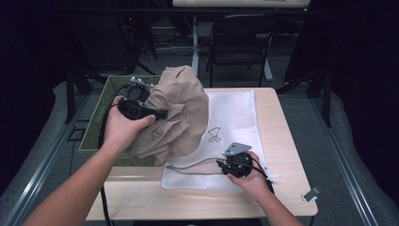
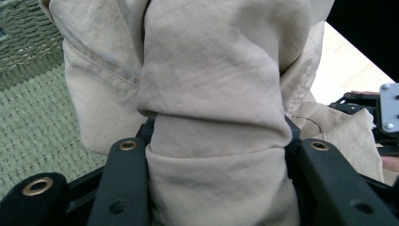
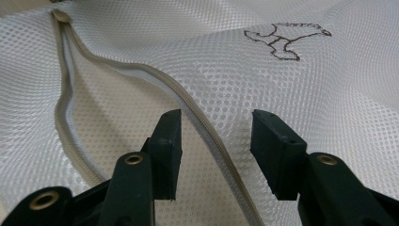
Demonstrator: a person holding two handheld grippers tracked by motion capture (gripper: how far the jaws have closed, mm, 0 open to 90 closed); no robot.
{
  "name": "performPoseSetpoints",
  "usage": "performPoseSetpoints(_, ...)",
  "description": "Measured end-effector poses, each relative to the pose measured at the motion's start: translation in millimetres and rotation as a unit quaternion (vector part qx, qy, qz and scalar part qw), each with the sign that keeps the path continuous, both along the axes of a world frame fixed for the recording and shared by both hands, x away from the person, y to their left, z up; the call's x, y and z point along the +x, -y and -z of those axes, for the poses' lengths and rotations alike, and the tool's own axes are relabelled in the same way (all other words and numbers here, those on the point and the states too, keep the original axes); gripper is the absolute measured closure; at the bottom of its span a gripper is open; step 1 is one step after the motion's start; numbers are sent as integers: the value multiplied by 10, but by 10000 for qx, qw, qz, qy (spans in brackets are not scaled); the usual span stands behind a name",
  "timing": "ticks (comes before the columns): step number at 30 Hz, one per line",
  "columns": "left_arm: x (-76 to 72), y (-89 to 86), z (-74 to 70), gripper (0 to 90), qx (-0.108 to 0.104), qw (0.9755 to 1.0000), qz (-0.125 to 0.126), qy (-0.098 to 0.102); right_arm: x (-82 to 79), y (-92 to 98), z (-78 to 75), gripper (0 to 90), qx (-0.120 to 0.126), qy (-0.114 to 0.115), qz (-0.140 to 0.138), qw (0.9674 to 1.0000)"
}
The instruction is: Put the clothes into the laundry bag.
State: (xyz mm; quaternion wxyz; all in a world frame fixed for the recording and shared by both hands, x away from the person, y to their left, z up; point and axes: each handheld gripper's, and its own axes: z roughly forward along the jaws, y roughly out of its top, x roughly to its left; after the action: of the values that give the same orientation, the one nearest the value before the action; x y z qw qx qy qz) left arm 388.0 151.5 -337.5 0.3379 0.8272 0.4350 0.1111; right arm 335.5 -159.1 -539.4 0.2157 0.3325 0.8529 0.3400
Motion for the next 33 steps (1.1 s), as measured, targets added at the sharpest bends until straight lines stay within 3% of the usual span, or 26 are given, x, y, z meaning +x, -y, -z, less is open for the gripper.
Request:
performPoseSetpoints(12,-31,103,43,551,-12,9999,117,-25,36,-7,25,629,-121,-3,3,9999)
performPoseSetpoints(24,-60,127,145,551,-22,9998,180,-93,69,3,25,821,17,-117,-7,9999)
performPoseSetpoints(33,-99,100,189,551,-51,9997,194,-112,82,-3,-22,870,15,-147,-69,9999)
